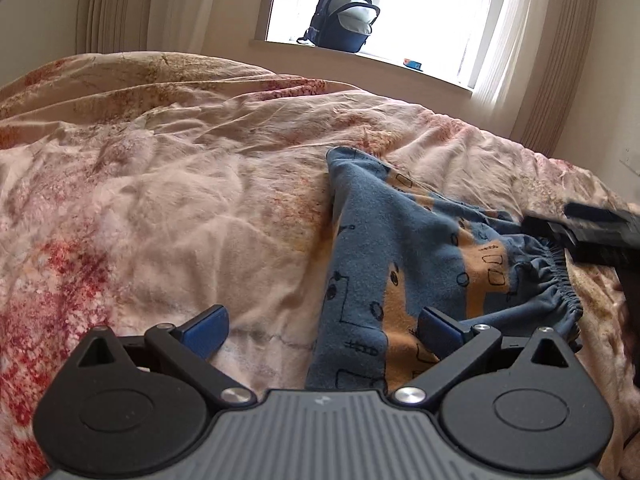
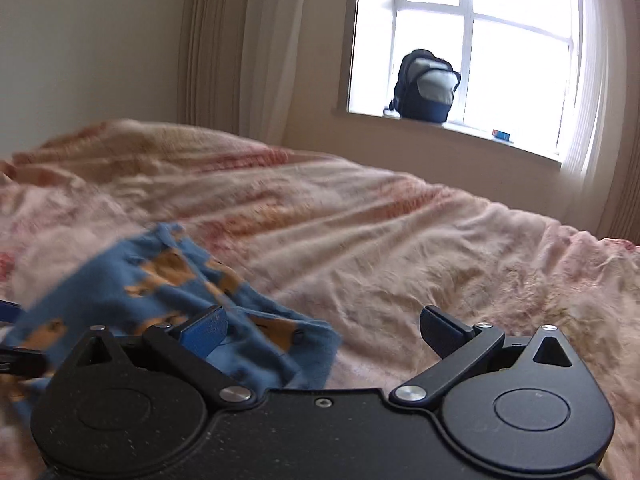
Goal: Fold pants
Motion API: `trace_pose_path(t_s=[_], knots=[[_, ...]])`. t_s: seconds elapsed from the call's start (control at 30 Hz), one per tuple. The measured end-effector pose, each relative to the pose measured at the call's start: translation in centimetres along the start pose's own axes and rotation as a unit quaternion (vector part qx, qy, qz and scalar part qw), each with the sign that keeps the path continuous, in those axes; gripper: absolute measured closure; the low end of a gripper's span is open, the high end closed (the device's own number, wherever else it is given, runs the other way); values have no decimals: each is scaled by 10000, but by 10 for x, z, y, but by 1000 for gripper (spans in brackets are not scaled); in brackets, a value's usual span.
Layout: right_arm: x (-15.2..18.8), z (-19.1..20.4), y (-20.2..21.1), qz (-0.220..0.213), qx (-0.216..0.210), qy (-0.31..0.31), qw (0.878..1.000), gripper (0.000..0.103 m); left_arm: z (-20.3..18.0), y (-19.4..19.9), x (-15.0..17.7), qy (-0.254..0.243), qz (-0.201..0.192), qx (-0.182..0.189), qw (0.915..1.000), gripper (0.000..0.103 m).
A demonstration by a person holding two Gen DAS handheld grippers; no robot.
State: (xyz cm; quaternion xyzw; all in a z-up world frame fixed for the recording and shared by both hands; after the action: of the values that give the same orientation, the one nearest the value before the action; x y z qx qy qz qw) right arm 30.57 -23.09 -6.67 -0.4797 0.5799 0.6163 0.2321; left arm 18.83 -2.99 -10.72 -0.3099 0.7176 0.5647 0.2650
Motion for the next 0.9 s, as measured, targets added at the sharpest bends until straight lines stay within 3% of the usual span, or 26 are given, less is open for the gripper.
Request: trace_pose_path(t_s=[0.23,0.4,0.8,0.9], knots=[[41,20,51,38,124,117,9998,1,-1,0,2,-70,50,-41,10000,0],[74,26,51,398,91,-118,9991,1,-2,0,4,-154,55,-85,9998,0],[79,23,53,295,74,-446,9985,0,-1,2,4,-192,111,-148,9996,0],[68,23,59,118,16,-425,9990,0,-3,8,-1,-17,63,29,10000,0]])
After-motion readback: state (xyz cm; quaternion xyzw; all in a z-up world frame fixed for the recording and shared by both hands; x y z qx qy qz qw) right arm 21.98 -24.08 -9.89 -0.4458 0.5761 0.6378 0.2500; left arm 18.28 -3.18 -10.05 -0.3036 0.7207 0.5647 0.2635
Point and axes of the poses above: each gripper's, at about its wrist camera, not at the fingertips, and y roughly against the way its jaws point, z to its left, x to its underside, the point moved 10 cm from there along -y, roughly the way its jaws point, and after that the axes turned 4 degrees about y, right-handed, at the moved point
